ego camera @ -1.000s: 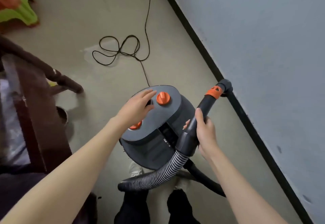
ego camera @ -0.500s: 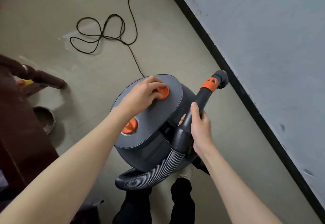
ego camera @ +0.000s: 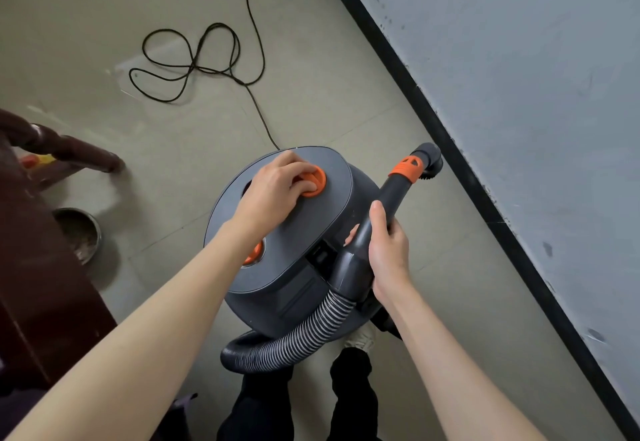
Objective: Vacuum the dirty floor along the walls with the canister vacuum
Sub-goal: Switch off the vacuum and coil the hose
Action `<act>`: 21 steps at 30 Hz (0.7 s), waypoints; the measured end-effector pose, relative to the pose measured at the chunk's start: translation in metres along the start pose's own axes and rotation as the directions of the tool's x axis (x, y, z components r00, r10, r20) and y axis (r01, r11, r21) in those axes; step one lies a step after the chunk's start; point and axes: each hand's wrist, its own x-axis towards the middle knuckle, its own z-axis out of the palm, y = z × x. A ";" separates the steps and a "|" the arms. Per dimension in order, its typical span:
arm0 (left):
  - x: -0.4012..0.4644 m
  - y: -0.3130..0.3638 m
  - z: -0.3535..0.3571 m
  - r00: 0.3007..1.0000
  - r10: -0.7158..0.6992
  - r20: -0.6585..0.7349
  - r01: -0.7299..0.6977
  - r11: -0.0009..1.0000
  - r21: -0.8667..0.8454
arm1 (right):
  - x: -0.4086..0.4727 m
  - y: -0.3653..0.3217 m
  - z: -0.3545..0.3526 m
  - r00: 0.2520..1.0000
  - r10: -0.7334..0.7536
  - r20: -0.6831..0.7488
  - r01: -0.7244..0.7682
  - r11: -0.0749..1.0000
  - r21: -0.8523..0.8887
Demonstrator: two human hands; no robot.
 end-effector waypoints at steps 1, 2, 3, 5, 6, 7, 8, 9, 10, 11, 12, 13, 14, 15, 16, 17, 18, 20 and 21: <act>-0.001 0.000 0.001 1.000 0.002 -0.003 -0.002 1.000 0.012 | 0.001 0.000 -0.001 1.000 0.000 0.001 0.000 1.000 -0.004; -0.001 0.001 0.001 1.000 -0.004 -0.002 0.004 1.000 0.026 | 0.001 -0.001 -0.001 1.000 0.000 -0.001 0.000 1.000 -0.007; -0.002 0.001 0.000 1.000 -0.014 0.003 0.014 0.999 0.039 | 0.001 -0.001 -0.002 1.000 0.003 -0.003 -0.003 1.000 -0.007; -0.004 0.003 -0.002 0.999 -0.042 0.020 0.041 0.997 0.065 | -0.002 -0.007 -0.002 1.000 0.014 0.002 -0.014 1.000 0.017; -0.006 0.006 -0.005 0.998 -0.053 0.039 0.050 0.995 0.081 | -0.007 -0.012 -0.003 1.000 0.020 0.012 -0.021 0.999 0.047; -0.009 0.008 -0.006 0.996 -0.060 0.065 0.054 0.994 0.092 | -0.011 -0.017 -0.004 0.999 0.028 0.020 -0.029 0.996 0.081; -0.015 0.012 -0.008 0.994 -0.066 0.092 0.056 0.993 0.101 | -0.017 -0.022 -0.005 0.999 0.041 0.024 -0.043 0.993 0.109; -0.023 0.017 -0.011 0.991 -0.066 0.113 0.054 0.993 0.100 | -0.021 -0.028 -0.007 0.998 0.058 0.023 -0.061 0.989 0.132; -0.034 0.023 -0.014 0.990 -0.068 0.124 0.057 0.994 0.091 | -0.027 -0.034 -0.009 0.997 0.073 0.020 -0.075 0.985 0.155; -0.046 0.029 -0.016 0.990 -0.070 0.123 0.062 0.996 0.072 | -0.032 -0.041 -0.012 0.996 0.085 0.019 -0.087 0.980 0.181; -0.058 0.037 -0.019 0.991 -0.071 0.114 0.065 0.996 0.054 | -0.037 -0.049 -0.015 0.995 0.096 0.021 -0.098 0.973 0.209; -0.070 0.046 -0.021 0.991 -0.078 0.105 0.075 0.997 0.029 | -0.042 -0.056 -0.018 0.994 0.108 0.025 -0.111 0.966 0.231; -0.081 0.057 -0.025 0.986 -0.115 0.123 0.116 0.993 -0.003 | -0.047 -0.064 -0.022 0.992 0.124 0.032 -0.128 0.961 0.247; -0.092 0.069 -0.029 0.971 -0.164 0.176 0.175 0.983 -0.050 | -0.052 -0.071 -0.027 0.989 0.140 0.044 -0.147 0.954 0.262; -0.102 0.080 -0.032 0.948 -0.201 0.245 0.232 0.967 -0.103 | -0.056 -0.077 -0.032 0.985 0.158 0.062 -0.170 0.944 0.283; -0.113 0.089 -0.033 0.925 -0.221 0.308 0.274 0.952 -0.139 | -0.060 -0.082 -0.038 0.980 0.178 0.090 -0.197 0.928 0.316; -0.123 0.097 -0.034 0.905 -0.234 0.356 0.301 0.943 -0.144 | -0.063 -0.088 -0.046 0.974 0.194 0.118 -0.224 0.907 0.357; -0.146 0.109 -0.039 0.876 -0.272 0.398 0.352 0.925 -0.142 | -0.069 -0.100 -0.065 0.964 0.225 0.142 -0.264 0.870 0.417; -0.158 0.114 -0.041 0.866 -0.295 0.405 0.375 0.917 -0.133 | -0.072 -0.105 -0.077 0.957 0.246 0.152 -0.288 0.852 0.437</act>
